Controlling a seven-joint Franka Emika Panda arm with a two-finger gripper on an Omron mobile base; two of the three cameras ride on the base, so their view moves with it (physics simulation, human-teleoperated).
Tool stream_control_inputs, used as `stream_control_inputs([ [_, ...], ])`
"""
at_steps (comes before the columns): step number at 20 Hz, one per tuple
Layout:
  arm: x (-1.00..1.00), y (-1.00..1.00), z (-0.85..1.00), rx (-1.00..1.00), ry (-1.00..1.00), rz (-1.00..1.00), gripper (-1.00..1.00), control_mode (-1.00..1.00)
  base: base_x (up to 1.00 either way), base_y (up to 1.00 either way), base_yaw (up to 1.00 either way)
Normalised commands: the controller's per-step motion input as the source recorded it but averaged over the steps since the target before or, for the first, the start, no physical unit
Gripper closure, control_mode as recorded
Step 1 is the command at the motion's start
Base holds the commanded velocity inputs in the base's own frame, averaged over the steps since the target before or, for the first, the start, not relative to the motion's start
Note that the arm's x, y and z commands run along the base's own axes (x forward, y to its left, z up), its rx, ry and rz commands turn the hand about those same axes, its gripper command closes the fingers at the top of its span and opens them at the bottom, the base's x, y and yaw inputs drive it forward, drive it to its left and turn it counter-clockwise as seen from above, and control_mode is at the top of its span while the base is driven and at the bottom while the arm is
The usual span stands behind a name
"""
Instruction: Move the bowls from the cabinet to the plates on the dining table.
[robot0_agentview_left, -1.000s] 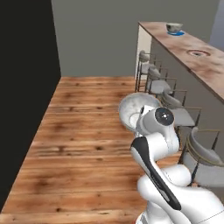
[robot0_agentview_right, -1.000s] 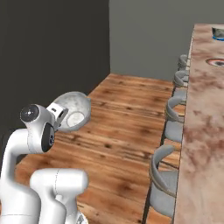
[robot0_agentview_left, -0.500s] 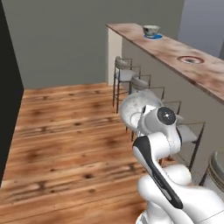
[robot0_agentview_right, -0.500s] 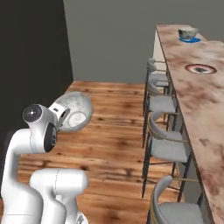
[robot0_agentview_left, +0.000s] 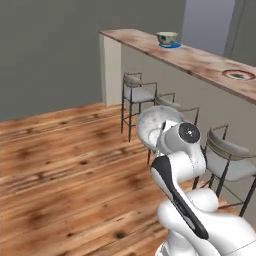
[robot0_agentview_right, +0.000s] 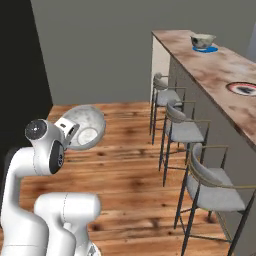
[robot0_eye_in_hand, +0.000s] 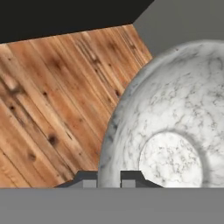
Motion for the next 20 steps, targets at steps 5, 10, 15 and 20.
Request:
stream_control_inputs([
  [5,0.00,0.00,0.00,0.00,0.00,0.00,1.00,1.00,0.66,0.71,-0.54],
  [10,0.00,0.00,0.00,0.00,0.00,0.00,1.00,1.00,0.52,0.75,-0.55],
  [15,0.00,0.00,0.00,0.00,0.00,0.00,1.00,1.00,0.33,0.83,-0.54],
  [20,0.00,0.00,0.00,0.00,0.00,0.00,1.00,1.00,0.13,0.86,-0.55],
])
